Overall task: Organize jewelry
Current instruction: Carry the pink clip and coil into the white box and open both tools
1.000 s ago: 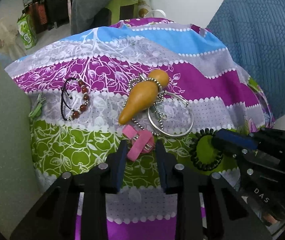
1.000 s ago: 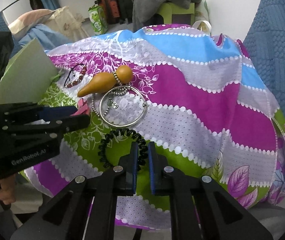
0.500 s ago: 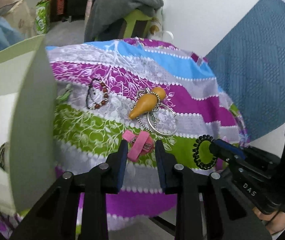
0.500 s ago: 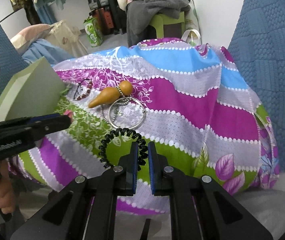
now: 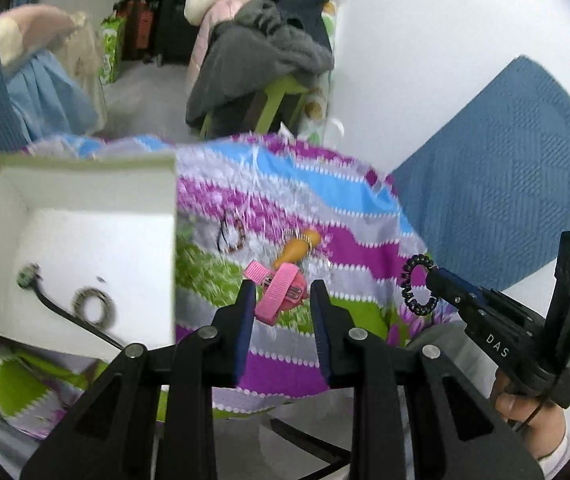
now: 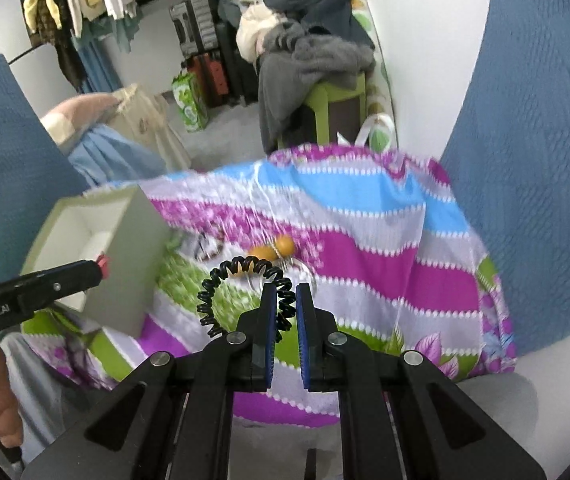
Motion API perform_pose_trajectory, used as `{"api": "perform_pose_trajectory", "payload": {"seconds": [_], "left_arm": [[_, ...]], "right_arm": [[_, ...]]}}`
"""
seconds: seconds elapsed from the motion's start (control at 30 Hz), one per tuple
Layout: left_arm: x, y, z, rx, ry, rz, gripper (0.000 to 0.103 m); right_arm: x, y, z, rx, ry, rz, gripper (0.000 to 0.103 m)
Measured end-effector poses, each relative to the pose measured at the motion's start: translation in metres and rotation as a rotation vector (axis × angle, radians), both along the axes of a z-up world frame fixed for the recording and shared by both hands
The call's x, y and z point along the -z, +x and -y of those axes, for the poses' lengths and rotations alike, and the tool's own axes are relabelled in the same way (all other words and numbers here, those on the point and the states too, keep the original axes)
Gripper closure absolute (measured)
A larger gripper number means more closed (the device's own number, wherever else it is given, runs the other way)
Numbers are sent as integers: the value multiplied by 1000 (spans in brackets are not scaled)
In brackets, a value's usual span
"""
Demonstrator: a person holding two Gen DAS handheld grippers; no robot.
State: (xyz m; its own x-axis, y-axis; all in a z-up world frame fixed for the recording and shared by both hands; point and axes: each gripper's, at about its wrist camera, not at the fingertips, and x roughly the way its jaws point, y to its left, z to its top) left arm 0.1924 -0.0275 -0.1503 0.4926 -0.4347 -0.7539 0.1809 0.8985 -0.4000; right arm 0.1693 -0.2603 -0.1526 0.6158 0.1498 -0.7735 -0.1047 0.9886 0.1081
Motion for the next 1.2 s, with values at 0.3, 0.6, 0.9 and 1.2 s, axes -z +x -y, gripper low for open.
{"api": "perform_pose_trajectory", "payload": {"seconds": [0.3,0.6,0.9,1.2], "left_arm": [[-67,9,-36,-7,25,75,75],[-101,17,-82,-47,34,115,75],[-87,27,-127,-82,54,94,75],[-35,35,-159,-116,86,4,74]], "right_arm": [[-67,13,-22,16,29,82,95],[-111,28,-67,-27,49,155,95],[-101,46,-125,-94,62,131,95],[-51,59,-172,-159,61,40,95]]}}
